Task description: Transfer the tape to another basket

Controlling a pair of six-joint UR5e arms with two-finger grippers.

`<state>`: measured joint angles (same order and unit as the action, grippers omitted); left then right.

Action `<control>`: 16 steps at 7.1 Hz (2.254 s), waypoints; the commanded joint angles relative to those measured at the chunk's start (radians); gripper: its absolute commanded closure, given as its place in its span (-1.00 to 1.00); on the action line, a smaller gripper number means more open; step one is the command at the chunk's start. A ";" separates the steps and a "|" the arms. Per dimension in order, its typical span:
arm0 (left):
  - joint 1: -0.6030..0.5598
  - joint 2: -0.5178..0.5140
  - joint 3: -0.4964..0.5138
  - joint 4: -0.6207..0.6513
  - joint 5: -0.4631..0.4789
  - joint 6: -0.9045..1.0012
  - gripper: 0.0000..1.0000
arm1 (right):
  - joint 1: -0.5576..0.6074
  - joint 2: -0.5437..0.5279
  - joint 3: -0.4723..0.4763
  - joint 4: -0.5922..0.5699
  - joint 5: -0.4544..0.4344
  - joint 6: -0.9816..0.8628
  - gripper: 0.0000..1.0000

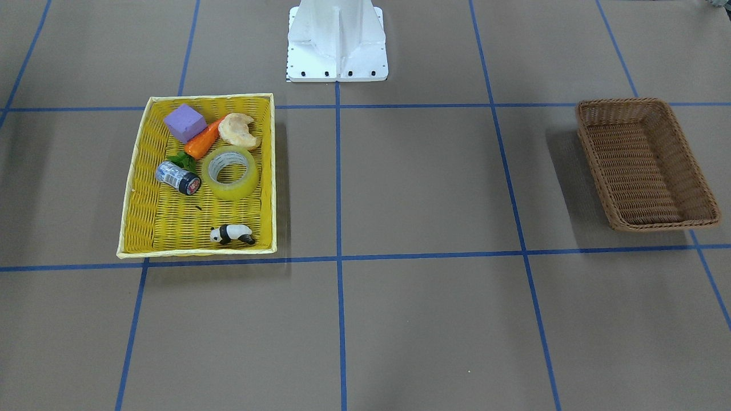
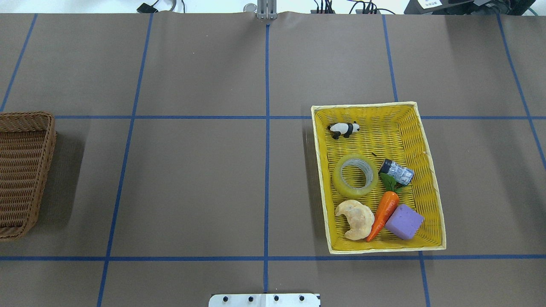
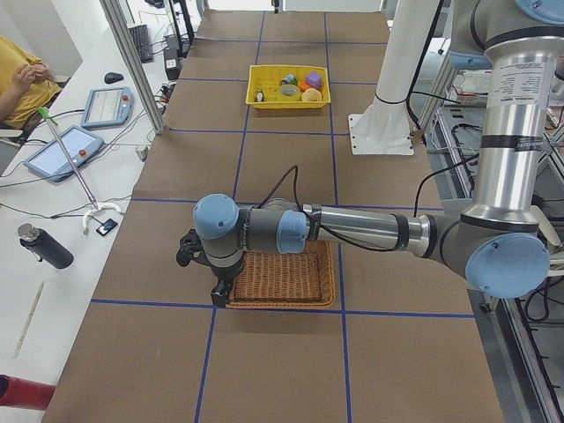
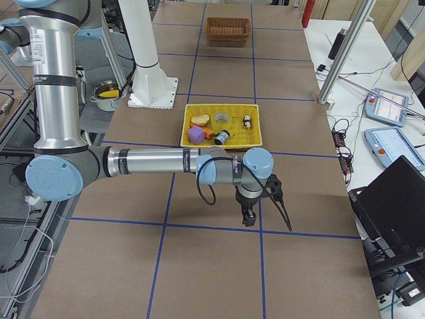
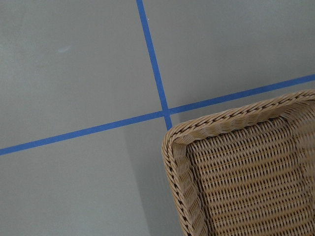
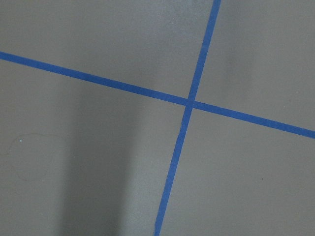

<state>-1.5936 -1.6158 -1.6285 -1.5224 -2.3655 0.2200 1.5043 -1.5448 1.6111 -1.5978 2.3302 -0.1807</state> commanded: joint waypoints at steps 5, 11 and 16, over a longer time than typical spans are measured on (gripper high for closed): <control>0.000 -0.019 0.016 -0.334 -0.001 -0.002 -0.98 | -0.209 0.116 0.013 0.485 0.001 0.256 -1.00; 0.000 -0.032 0.064 -0.357 -0.011 -0.001 -0.98 | -0.747 0.178 0.228 0.503 -0.369 0.782 -0.98; 0.000 -0.030 0.067 -0.378 -0.009 -0.001 -0.98 | -0.894 0.181 0.214 0.438 -0.420 0.782 -0.46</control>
<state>-1.5938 -1.6461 -1.5615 -1.8995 -2.3746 0.2194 0.6355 -1.3644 1.8265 -1.1396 1.9121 0.6010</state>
